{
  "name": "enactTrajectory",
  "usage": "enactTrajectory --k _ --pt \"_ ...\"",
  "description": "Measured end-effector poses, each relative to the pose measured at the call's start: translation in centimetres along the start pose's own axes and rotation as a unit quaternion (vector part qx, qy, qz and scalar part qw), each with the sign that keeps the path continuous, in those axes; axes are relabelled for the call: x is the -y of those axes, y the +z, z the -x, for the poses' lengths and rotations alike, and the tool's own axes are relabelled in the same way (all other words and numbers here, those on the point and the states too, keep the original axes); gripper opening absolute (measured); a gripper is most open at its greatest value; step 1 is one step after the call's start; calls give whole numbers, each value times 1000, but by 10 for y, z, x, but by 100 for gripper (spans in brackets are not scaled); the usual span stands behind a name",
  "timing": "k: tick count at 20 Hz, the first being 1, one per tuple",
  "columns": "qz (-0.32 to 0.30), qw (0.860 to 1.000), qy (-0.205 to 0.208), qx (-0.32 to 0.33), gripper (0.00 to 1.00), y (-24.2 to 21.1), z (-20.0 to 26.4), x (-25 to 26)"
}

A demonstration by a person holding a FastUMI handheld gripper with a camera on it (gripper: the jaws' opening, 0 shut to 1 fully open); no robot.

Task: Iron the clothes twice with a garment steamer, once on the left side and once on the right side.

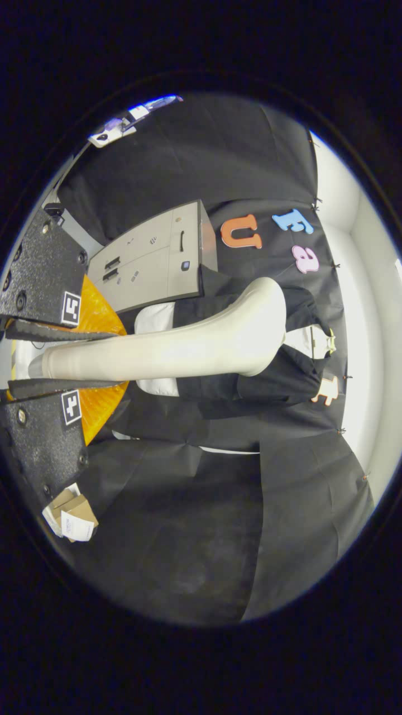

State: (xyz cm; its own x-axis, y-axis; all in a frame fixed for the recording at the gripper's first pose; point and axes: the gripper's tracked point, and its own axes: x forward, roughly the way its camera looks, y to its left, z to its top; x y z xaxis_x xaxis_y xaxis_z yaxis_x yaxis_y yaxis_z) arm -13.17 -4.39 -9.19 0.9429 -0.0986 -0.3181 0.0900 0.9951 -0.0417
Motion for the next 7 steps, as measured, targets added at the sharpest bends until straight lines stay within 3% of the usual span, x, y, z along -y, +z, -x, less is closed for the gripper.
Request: enactTrajectory --k 7 --pt "7 999 42 25 29 14 27 -9"
